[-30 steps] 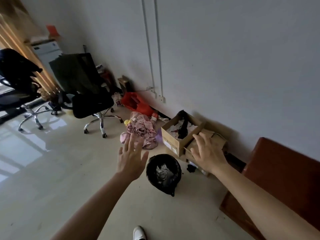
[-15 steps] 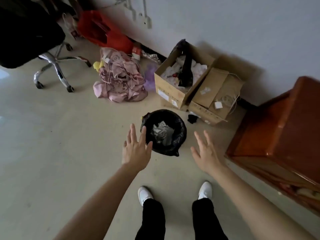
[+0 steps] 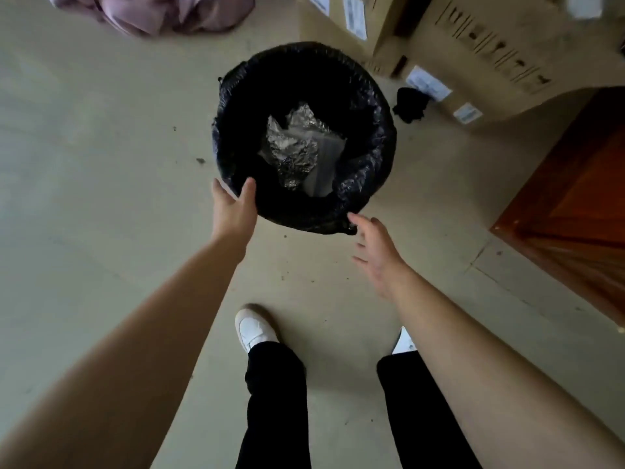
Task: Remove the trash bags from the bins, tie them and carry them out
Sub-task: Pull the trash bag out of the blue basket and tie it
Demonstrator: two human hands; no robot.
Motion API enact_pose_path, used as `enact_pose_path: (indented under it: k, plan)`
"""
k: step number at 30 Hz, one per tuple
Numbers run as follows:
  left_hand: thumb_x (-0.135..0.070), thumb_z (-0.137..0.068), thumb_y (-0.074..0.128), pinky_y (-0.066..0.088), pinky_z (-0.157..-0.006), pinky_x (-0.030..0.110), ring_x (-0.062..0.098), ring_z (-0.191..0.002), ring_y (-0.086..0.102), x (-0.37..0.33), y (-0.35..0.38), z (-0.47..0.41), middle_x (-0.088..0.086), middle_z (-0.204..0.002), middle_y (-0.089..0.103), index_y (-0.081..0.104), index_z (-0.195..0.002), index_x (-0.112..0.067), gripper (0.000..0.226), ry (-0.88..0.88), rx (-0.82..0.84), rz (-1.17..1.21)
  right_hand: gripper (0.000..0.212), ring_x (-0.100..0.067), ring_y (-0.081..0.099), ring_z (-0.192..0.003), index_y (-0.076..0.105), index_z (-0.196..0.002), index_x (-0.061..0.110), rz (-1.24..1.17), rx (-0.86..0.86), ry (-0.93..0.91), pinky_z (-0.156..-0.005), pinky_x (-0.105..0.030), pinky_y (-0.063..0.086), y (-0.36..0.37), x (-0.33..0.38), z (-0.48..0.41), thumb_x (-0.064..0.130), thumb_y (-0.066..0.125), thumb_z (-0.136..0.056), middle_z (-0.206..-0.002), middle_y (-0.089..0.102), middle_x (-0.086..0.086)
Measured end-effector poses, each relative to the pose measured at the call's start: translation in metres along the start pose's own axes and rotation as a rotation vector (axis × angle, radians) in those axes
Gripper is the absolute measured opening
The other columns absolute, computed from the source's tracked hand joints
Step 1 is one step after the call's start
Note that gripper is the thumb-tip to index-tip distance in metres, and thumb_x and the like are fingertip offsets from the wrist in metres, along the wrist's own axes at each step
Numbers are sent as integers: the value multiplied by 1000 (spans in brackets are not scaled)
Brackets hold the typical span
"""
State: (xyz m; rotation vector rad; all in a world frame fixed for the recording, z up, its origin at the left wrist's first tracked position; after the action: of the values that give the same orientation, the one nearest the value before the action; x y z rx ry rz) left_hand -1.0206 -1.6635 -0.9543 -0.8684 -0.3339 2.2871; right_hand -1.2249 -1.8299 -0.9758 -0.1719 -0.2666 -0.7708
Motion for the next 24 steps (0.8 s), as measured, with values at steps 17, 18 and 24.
enact_pose_path:
  k: [17,18,24]
  plan:
    - [-46,-102,29,53,-89,46,25,-111,64,78,-2,-31,8,-129,63,52,-136,-13,52,-403,60,647,61,-16,66,-111,67,-117,31,-290,-45,-9,-96,-36,53,-16,19,-48,62,81,-66,-116,73,6]
    - [-57,-100,31,53,-91,46,25,-114,63,71,-3,-44,8,-132,62,47,-142,-14,62,-397,71,668,75,-17,67,-110,65,-121,30,-291,-47,-6,-95,-38,54,-16,22,-51,67,84,-58,-116,73,5]
    - [-58,-85,67,56,-94,44,28,-110,70,6,3,-85,10,-123,71,65,-127,-14,61,-216,237,665,98,-18,67,-113,62,-129,31,-274,22,-50,-106,-40,47,-16,27,-72,76,85,-44,-119,73,6]
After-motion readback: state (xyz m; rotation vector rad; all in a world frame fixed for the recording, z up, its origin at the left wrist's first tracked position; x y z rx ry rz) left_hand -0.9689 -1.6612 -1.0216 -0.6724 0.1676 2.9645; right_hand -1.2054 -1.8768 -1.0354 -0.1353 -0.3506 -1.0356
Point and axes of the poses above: each hand's wrist, its own z-axis away from the middle knuckle, its own y-axis out of the palm, x = y × z, the point moved 8 cm from there along -z, towards the middle knuckle
